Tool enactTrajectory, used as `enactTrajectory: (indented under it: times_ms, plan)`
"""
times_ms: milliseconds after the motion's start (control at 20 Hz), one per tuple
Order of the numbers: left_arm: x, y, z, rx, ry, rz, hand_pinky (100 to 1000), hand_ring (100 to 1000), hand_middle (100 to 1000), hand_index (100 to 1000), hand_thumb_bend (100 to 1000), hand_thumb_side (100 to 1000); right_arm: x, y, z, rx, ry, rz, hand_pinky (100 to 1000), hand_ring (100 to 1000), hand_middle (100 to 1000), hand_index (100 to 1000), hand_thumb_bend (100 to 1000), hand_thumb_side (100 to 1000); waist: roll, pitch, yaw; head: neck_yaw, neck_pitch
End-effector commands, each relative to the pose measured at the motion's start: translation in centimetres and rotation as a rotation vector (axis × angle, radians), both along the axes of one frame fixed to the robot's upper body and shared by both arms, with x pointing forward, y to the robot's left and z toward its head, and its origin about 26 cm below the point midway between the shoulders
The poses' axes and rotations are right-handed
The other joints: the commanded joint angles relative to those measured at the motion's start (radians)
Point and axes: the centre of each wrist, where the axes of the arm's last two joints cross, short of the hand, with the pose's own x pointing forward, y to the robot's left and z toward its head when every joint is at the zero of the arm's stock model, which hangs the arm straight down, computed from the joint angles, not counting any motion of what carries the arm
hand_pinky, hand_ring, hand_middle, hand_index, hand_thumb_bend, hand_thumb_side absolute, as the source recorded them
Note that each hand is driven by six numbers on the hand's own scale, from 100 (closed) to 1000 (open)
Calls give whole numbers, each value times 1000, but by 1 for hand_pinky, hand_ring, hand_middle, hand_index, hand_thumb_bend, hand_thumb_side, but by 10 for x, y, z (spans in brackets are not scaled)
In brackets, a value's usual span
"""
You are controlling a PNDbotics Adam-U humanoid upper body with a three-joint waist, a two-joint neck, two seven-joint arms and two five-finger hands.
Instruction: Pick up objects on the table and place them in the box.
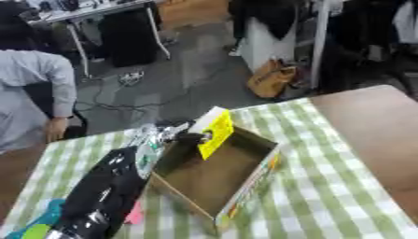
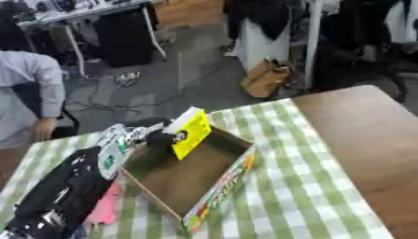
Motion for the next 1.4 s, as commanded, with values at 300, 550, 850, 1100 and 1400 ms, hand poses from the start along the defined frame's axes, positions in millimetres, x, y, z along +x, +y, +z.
enactTrajectory:
  times_ms: [300, 550, 850, 1100, 1400]
  plan:
    - [2, 10, 22, 10, -57, 6, 985, 1000, 1000, 1000, 329, 1000, -4, 2, 7, -7, -24, 15, 696, 903, 887, 1000, 100, 1000, 7, -5, -1, 1, -6]
    - [2, 10, 23, 11, -30, -12, 1000, 1000, 1000, 1000, 401, 1000, -4, 2, 7, -3, -23, 15, 695, 903, 886, 1000, 100, 1000, 5, -5, -1, 0, -3]
    - [2, 4, 41, 9, 49, -45, 1000, 1000, 1000, 1000, 356, 1000, -4, 2, 6, -4, -15, 11, 694, 902, 884, 1000, 100, 1000, 7, -7, 5, 0, 12]
    - [0, 1, 54, 58, 24, -38, 1000, 1000, 1000, 1000, 379, 1000, -3, 2, 4, -6, -7, 11, 693, 902, 884, 1000, 100, 1000, 8, -11, 6, -1, 11]
    - [-1, 1, 57, 60, -3, -30, 1000, 1000, 1000, 1000, 367, 1000, -3, 3, 4, -4, 0, 15, 693, 903, 884, 1000, 100, 1000, 3, -14, 6, -2, 7]
